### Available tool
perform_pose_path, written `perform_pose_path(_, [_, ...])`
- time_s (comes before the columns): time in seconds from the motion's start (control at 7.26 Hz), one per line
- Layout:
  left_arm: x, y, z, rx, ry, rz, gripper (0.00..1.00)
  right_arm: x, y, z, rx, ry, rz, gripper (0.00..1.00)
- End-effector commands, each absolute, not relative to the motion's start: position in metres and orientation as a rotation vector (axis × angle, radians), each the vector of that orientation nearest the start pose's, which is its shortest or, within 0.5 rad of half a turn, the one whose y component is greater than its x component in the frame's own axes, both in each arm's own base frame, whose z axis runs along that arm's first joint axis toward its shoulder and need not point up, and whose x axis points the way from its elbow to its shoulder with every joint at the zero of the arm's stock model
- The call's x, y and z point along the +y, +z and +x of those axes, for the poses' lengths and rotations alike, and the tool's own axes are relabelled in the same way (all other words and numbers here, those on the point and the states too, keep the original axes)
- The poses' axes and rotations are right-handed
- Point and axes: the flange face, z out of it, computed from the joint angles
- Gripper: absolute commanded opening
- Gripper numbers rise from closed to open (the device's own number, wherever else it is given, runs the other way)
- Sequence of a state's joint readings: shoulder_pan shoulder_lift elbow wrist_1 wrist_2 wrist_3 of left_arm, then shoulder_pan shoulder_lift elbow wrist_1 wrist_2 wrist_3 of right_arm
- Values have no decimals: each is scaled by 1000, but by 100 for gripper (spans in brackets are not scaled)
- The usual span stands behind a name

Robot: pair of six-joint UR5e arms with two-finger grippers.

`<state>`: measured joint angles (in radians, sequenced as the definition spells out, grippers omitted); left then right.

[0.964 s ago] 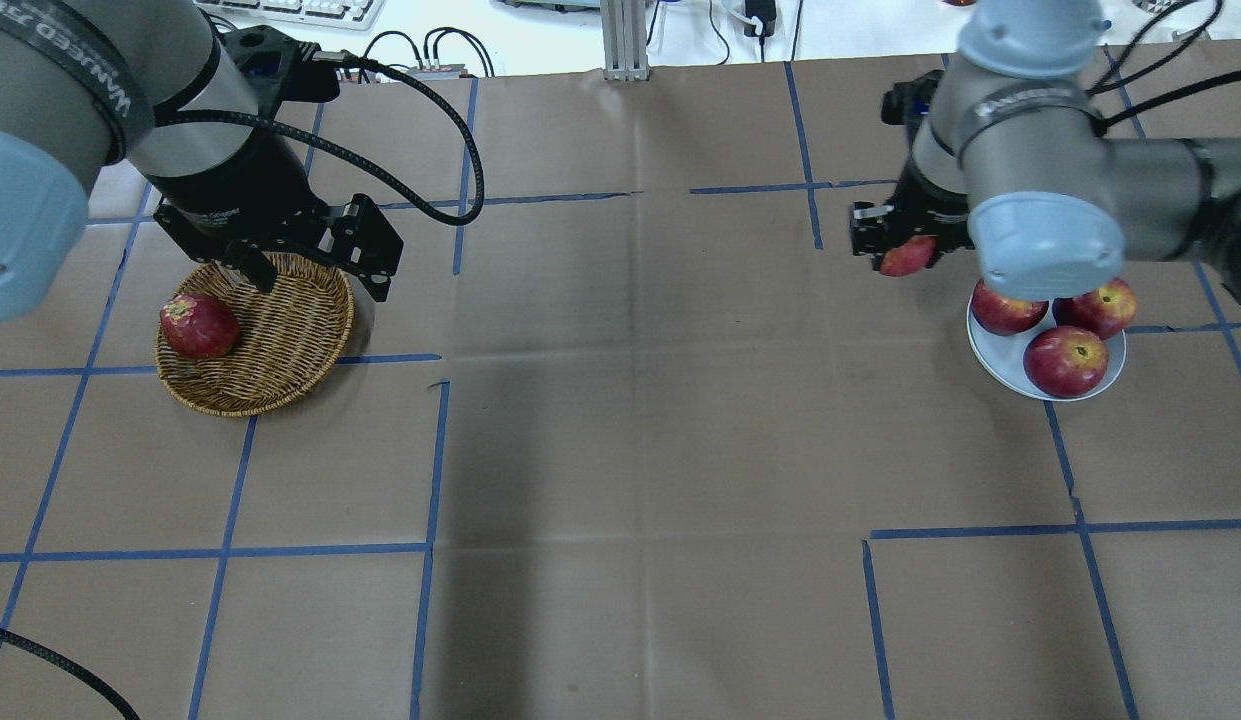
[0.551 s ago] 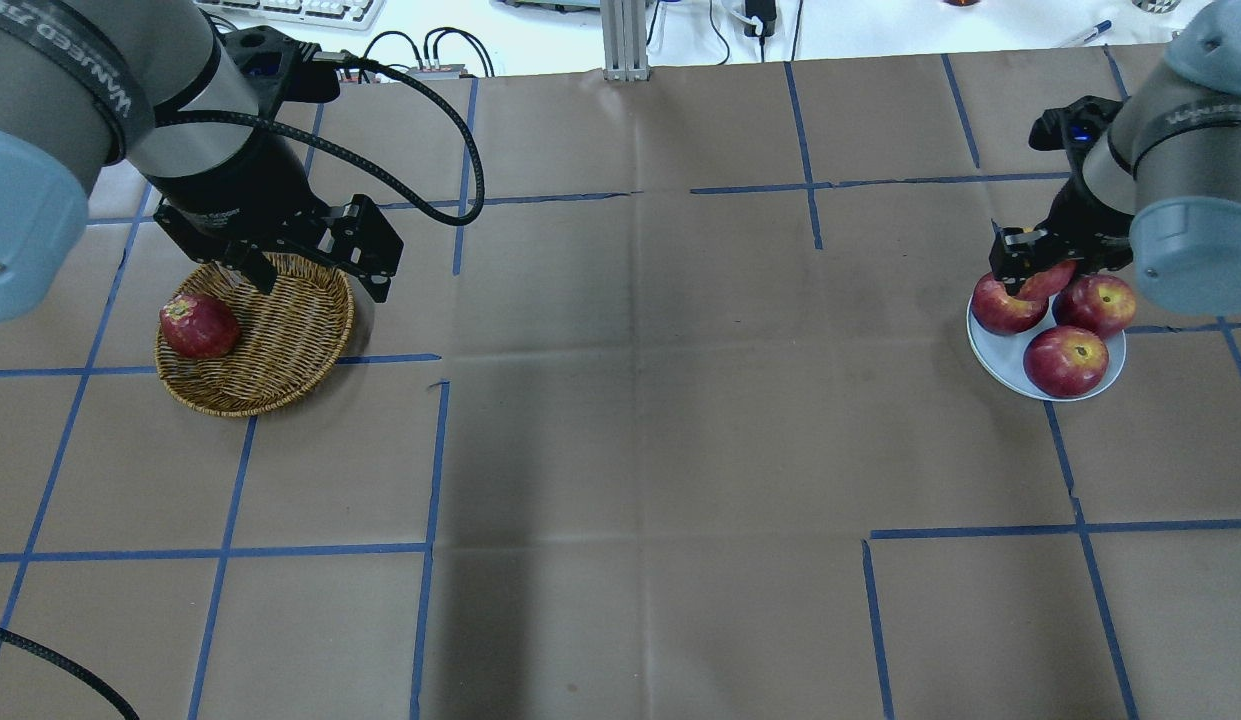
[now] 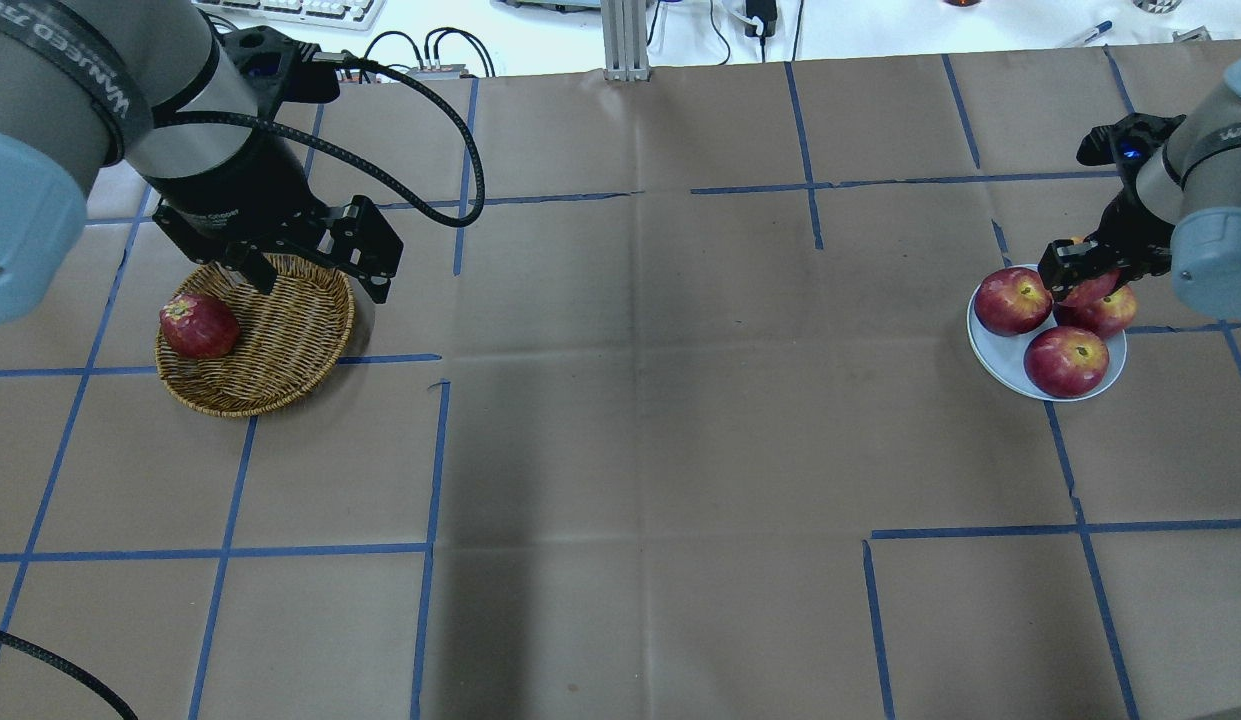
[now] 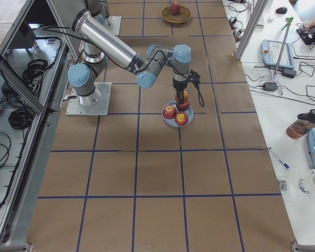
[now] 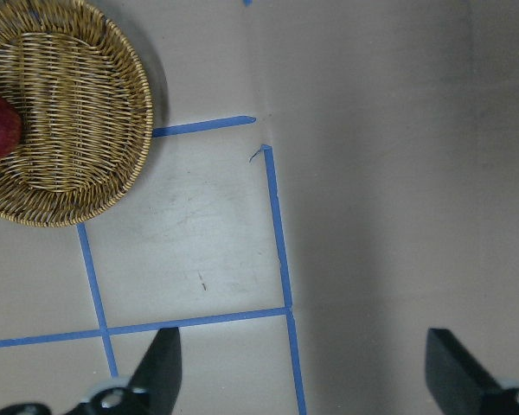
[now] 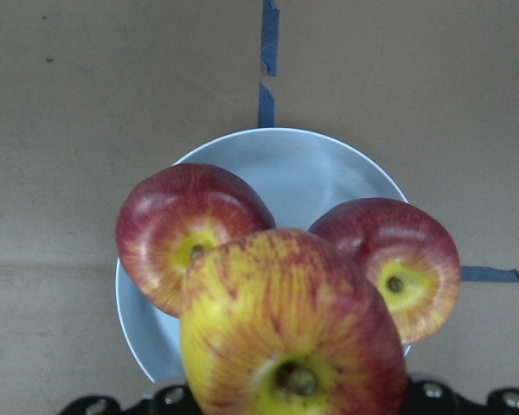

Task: Transfer apple from basket to plate
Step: 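Lower the apple onto the other apples on the plate and open the right gripper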

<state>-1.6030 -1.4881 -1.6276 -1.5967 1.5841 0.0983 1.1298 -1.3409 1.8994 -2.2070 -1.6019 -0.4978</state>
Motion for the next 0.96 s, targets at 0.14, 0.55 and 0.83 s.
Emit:
perform_pose_path(0.14, [-452,496,-147,3121,3,206,99,-531,256,-112,3187,-31,-87,57])
perform_pose_path(0.55, [-449,492,-147,3123,13,206,99,-528,258,-118,3195,-29,-75,58])
perform_pose_path(0.83, [-448,491,-147,3124,13,206,99,-527,258,-126,3192,-31,-55,58])
